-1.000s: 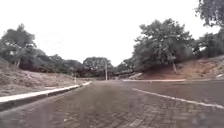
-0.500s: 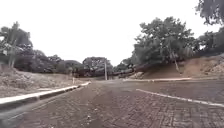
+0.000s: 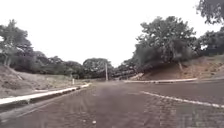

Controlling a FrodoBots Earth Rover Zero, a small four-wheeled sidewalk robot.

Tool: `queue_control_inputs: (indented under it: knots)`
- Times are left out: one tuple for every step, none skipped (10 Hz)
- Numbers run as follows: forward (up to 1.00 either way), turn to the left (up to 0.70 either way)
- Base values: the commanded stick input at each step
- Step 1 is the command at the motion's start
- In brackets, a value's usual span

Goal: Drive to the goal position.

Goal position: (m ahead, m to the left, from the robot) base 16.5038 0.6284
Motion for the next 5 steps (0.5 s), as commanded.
queue_control_inputs:
  knots:
    - [1.0,0.0]
    - [1.0,0.0]
    - [1.0,0.0]
    - [1.0,0.0]
    - [1.0,0.0]
